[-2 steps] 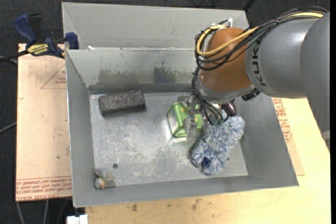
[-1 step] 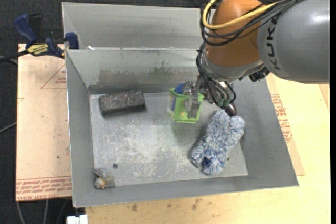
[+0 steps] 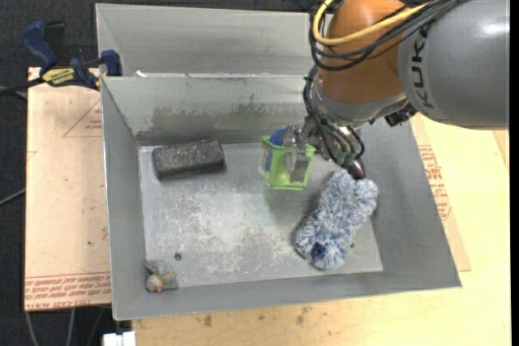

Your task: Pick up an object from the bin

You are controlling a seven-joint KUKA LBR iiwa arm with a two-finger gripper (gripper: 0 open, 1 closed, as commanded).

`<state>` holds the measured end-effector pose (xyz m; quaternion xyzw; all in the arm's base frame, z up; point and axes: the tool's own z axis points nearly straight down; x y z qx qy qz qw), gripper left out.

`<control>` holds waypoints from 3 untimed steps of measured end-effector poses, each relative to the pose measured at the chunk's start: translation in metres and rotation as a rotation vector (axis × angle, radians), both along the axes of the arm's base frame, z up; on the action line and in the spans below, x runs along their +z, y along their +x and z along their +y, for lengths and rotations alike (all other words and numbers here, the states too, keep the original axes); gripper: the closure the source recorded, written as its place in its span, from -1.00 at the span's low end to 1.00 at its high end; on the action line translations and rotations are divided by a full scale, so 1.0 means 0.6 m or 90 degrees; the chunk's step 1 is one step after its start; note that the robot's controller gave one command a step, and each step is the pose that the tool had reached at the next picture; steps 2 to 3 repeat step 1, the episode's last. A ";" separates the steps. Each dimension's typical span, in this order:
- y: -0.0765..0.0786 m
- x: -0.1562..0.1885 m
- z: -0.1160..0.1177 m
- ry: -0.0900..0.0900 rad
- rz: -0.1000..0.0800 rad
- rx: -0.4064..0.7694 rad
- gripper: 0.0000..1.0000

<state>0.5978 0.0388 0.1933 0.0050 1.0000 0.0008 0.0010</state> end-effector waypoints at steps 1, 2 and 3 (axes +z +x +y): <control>0.030 0.060 -0.009 0.000 0.004 0.008 1.00; 0.030 0.060 -0.009 0.000 0.004 0.008 1.00; 0.030 0.060 -0.009 0.000 0.004 0.008 1.00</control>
Offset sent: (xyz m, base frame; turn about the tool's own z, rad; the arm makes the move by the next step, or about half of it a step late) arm 0.0198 -0.0064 0.0999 -0.0138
